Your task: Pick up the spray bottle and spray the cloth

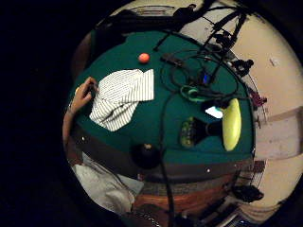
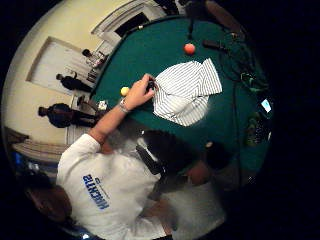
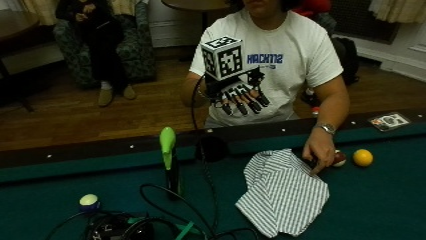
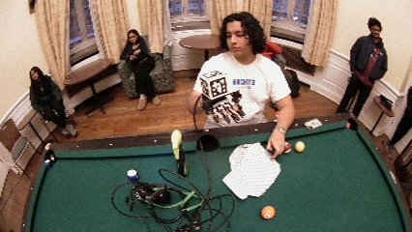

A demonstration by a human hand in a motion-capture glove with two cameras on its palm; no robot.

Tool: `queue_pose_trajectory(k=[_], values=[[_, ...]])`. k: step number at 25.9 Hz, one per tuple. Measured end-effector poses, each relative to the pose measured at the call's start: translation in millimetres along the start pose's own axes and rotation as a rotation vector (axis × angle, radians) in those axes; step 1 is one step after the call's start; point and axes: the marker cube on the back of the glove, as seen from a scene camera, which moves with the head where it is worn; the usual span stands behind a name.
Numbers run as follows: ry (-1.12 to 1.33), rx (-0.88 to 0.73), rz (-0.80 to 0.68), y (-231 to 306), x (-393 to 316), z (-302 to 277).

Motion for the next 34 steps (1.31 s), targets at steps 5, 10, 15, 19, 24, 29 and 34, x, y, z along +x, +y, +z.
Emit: queue_pose_trajectory(k=[5,10,15,19,24,29,34], values=[[0.0,0.005,-0.005,1,1,-2],[-0.009,0.028,0.024,4,9,-7],[-0.043,0.063,0.088,12,32,-19],[-0.09,0.097,0.151,23,59,-30],[-0.171,0.15,0.197,39,97,-37],[-0.244,0.383,0.215,48,139,-25],[-0.403,0.372,0.38,87,179,2]])
